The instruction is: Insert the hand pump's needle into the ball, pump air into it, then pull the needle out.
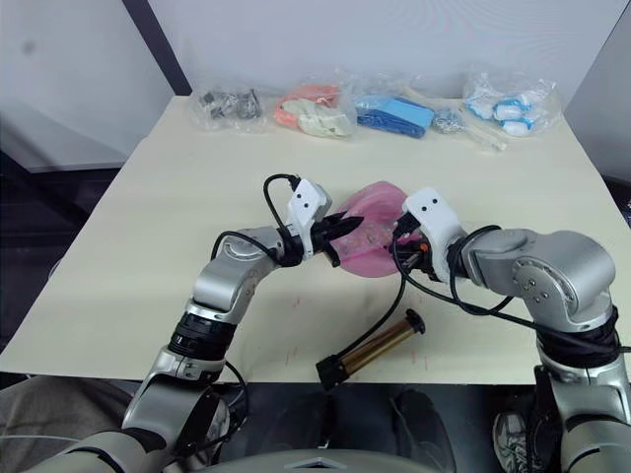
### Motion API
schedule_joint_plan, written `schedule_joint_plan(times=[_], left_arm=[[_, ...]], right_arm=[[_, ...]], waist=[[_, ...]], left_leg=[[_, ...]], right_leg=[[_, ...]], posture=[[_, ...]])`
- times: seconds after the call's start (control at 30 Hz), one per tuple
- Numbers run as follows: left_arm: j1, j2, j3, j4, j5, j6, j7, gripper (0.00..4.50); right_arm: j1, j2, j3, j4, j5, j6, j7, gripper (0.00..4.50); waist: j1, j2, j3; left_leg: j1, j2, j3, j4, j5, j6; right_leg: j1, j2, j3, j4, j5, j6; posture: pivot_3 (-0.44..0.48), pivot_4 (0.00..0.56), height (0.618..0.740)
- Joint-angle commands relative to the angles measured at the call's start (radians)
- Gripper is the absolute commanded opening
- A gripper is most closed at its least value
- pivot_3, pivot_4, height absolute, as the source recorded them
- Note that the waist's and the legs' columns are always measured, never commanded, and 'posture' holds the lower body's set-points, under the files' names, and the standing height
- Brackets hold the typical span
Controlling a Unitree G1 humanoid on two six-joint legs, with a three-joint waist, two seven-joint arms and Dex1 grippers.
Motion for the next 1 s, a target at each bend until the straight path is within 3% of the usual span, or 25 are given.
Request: schedule_joint_plan(times=[0.03, 0.63, 1.0], left_arm=[[0.033, -0.001, -0.073, 0.054, 0.019, 0.024, -0.032, 0.0], [0.034, -0.004, -0.075, 0.05, 0.013, 0.004, -0.044, 0.0], [0.043, -0.021, -0.067, 0.045, 0.004, 0.024, -0.026, 0.0]], right_arm=[[-0.074, -0.06, 0.079, 0.029, 0.001, -0.053, 0.104, 0.36], [-0.262, -0.164, 0.408, 0.249, -0.186, -0.273, 0.412, 0.36], [-0.325, -0.133, 0.542, 0.374, -0.344, -0.413, 0.566, 0.36]], waist=[[0.0, 0.0, 0.0], [-0.002, 0.0, 0.0], [-0.003, -0.001, 0.0]], left_leg=[[0.0, 0.0, 0.0, 0.0, 0.0, 0.0], [0.0, -0.001, 0.0, 0.0, 0.0, 0.0], [0.002, -0.001, -0.001, 0.0, 0.0, 0.0]], right_leg=[[0.0, 0.0, 0.0, 0.0, 0.0, 0.0], [0.0, -0.001, 0.0, 0.0, 0.0, 0.0], [0.001, -0.001, 0.0, 0.001, 0.0, 0.0]], posture=[[0.0, 0.15, 0.736], [0.0, 0.15, 0.736], [0.0, 0.15, 0.736]])
